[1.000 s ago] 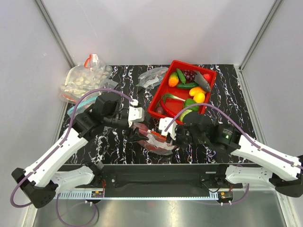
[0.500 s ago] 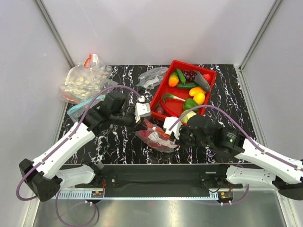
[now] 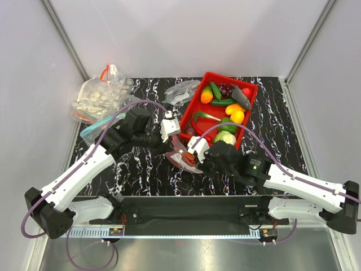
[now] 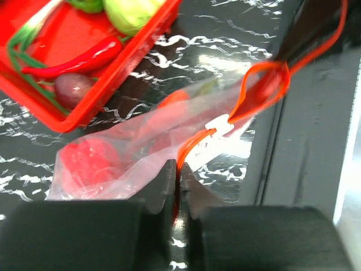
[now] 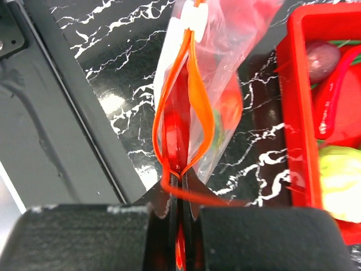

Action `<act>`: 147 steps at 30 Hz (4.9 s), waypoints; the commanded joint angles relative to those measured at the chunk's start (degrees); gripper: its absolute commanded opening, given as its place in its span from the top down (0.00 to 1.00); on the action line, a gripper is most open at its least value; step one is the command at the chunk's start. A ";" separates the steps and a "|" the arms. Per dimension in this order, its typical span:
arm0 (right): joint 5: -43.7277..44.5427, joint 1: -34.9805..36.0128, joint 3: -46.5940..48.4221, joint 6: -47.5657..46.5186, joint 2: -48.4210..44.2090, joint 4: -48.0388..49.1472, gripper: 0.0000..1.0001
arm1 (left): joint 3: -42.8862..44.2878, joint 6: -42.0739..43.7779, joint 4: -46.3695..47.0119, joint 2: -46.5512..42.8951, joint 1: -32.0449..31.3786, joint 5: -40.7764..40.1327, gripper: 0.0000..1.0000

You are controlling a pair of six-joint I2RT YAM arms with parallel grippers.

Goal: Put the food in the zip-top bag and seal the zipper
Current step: Adjust the zipper on the food storage bag.

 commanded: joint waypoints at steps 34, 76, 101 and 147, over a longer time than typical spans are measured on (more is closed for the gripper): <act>36.47 -8.99 -10.77 64.74 -16.63 1.41 1.00 | -43.16 -70.42 43.66 -30.94 -1.55 -25.94 0.01; 42.81 -8.38 -9.80 63.18 -16.44 4.41 0.71 | -39.55 -79.22 49.11 -17.91 -18.61 -36.49 1.00; 16.71 -8.38 7.79 47.53 -14.25 -12.92 0.59 | -17.66 -69.81 21.23 -26.10 -1.03 -14.43 1.00; 3.80 -8.46 8.93 14.93 -11.97 -10.20 0.23 | -17.84 -53.91 21.84 -9.40 20.15 -4.94 1.00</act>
